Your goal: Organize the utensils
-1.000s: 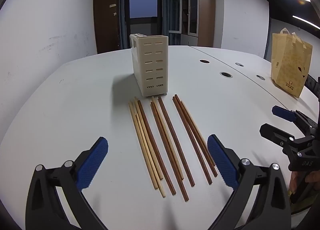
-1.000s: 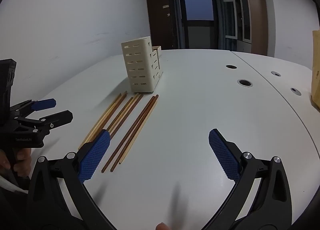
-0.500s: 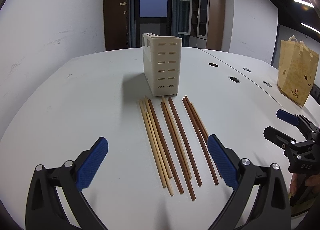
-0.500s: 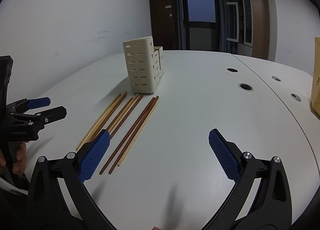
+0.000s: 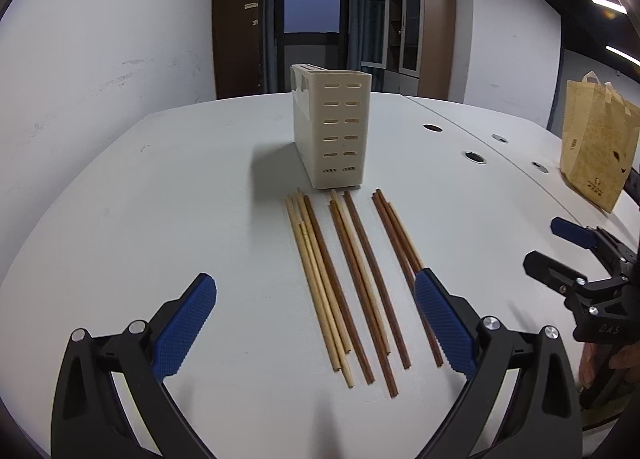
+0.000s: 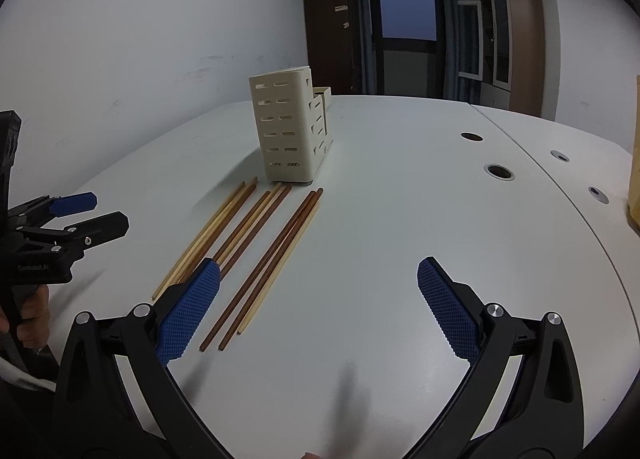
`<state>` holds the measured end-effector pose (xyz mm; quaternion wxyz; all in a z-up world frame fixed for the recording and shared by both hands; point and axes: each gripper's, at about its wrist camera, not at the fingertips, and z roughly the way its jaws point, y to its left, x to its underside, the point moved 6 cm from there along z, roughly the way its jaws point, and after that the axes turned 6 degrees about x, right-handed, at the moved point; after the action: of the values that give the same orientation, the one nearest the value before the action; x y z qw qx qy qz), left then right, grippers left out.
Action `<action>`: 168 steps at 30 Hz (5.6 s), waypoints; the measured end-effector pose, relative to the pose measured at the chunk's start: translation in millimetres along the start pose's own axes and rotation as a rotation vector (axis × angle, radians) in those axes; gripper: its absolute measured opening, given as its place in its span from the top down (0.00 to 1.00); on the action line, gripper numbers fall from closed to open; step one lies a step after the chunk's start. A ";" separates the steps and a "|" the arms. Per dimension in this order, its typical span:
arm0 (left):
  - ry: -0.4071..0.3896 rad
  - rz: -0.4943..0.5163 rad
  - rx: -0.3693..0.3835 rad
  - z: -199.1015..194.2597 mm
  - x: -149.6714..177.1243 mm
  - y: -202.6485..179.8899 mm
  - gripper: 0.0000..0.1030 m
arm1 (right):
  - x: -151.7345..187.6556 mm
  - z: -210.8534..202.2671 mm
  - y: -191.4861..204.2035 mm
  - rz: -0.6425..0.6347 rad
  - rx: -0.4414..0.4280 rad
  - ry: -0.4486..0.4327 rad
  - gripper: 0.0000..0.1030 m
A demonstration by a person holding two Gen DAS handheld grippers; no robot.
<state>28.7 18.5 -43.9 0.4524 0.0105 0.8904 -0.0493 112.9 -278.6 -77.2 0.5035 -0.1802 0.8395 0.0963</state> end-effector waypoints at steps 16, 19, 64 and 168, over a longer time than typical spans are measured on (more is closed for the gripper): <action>0.018 -0.001 -0.011 3.7 -2.7 1.5 0.05 | -2.9 0.9 6.2 -0.006 -0.002 -0.001 0.08; 0.027 0.006 -0.016 5.5 -1.7 1.0 0.05 | -3.5 3.5 4.1 0.006 0.000 0.006 0.08; 0.162 0.001 -0.043 83.8 -74.7 53.8 0.05 | -63.2 99.5 0.6 -0.002 0.000 0.300 0.08; 0.161 -0.036 0.035 92.4 -153.3 62.2 0.94 | -134.5 126.6 26.6 0.017 -0.070 0.209 0.96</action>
<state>197.5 75.4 20.8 0.3781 0.0063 0.9229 -0.0720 262.5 -183.1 -19.5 0.4058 -0.1998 0.8850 0.1105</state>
